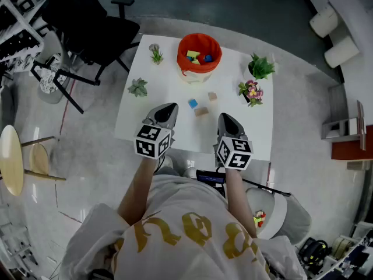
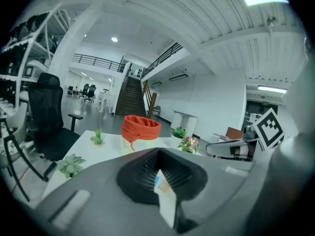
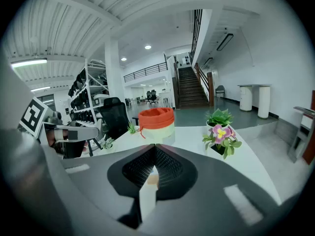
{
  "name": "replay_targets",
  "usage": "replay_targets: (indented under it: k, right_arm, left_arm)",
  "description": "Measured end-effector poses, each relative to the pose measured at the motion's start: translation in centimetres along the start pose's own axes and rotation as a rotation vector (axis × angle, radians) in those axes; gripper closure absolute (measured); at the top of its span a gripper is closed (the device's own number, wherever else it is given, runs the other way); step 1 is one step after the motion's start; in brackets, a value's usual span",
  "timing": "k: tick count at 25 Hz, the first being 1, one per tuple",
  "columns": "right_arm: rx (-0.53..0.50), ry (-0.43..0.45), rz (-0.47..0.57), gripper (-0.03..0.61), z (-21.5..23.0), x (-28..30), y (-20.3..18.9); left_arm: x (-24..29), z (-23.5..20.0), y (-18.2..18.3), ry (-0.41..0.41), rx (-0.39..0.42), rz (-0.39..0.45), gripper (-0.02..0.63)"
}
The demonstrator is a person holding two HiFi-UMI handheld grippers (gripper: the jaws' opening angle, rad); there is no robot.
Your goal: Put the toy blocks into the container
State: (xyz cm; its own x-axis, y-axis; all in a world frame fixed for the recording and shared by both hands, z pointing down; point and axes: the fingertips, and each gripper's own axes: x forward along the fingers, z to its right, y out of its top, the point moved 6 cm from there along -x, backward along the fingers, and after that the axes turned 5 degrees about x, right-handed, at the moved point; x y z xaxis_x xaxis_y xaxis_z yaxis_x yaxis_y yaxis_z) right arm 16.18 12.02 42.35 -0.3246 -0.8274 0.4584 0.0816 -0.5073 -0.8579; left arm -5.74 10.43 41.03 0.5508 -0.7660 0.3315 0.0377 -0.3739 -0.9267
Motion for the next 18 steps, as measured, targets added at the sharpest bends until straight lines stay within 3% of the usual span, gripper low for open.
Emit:
replay_targets:
  k: [4, 12, 16, 18]
  right_arm:
    - [0.012, -0.018, 0.003, 0.555, -0.8, 2.4, 0.8]
    - [0.01, -0.081, 0.036, 0.555, -2.3, 4.0, 1.7]
    - [-0.007, -0.081, 0.033, 0.552, -2.9, 4.5, 1.4]
    - [-0.01, -0.058, 0.018, 0.469, -3.3, 4.9, 1.0]
  left_arm:
    - [1.1, -2.1, 0.5, -0.036, -0.005, 0.011, 0.612]
    - [1.4, -4.9, 1.8, -0.039, 0.135, 0.119, 0.614]
    - [1.9, -5.8, 1.8, -0.088, 0.06, 0.114, 0.612]
    - [2.5, -5.8, 1.3, -0.126, 0.036, 0.07, 0.612]
